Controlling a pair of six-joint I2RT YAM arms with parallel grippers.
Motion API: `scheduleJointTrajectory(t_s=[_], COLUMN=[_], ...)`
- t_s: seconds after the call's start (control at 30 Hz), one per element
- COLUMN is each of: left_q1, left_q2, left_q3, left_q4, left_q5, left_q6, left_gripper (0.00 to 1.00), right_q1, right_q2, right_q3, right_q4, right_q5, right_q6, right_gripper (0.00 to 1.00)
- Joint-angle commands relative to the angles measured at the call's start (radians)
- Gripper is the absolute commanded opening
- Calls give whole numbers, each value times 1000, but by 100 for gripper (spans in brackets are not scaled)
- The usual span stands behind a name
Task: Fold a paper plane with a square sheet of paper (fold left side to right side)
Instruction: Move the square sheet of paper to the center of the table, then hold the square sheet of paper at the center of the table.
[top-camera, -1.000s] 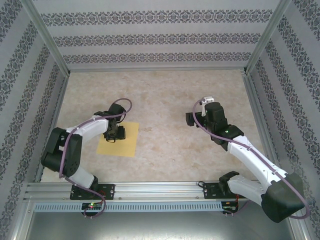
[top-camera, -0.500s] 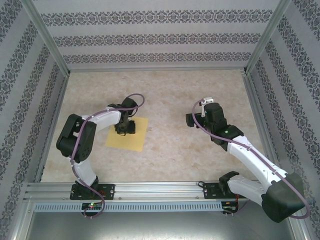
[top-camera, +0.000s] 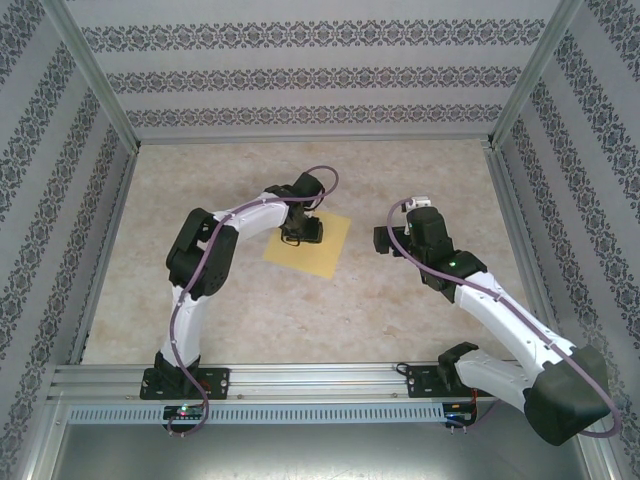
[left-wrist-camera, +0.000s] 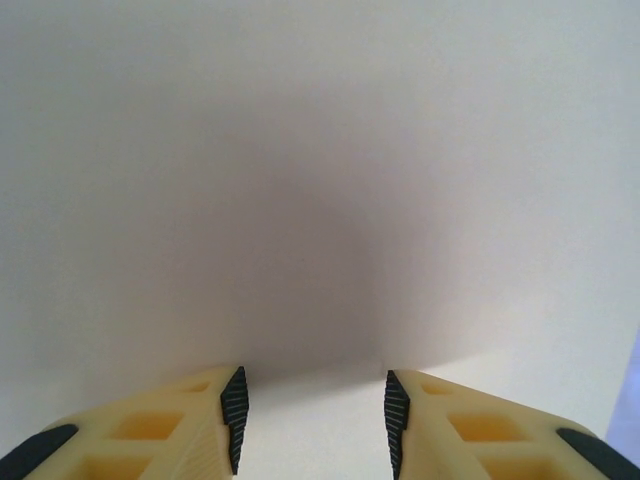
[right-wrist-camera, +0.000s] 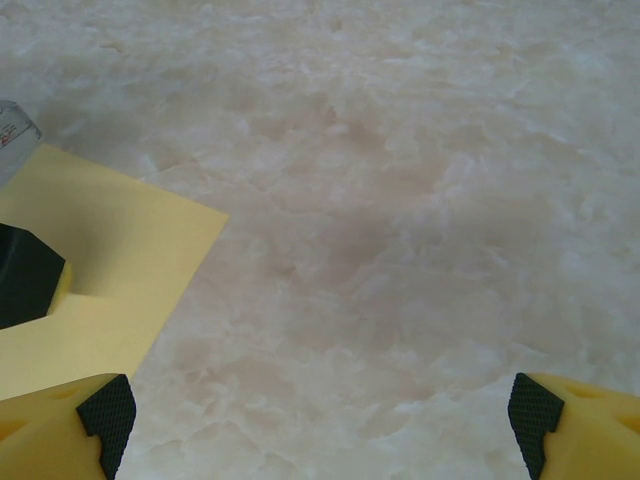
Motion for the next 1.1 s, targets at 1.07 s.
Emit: scheduleJointTrajectory(t_s=[1.07], left_q1=[174], left_q2=[-191], left_q3=[-369], left_q4=[121], left_q5=[170], left_q6=[-59], left_gripper=[39], right_q1=[111], right_q2=[1071], right_q3=[803], right_q4=[-227], right_q5=[-128], right_q6=[209], right_gripper=[98])
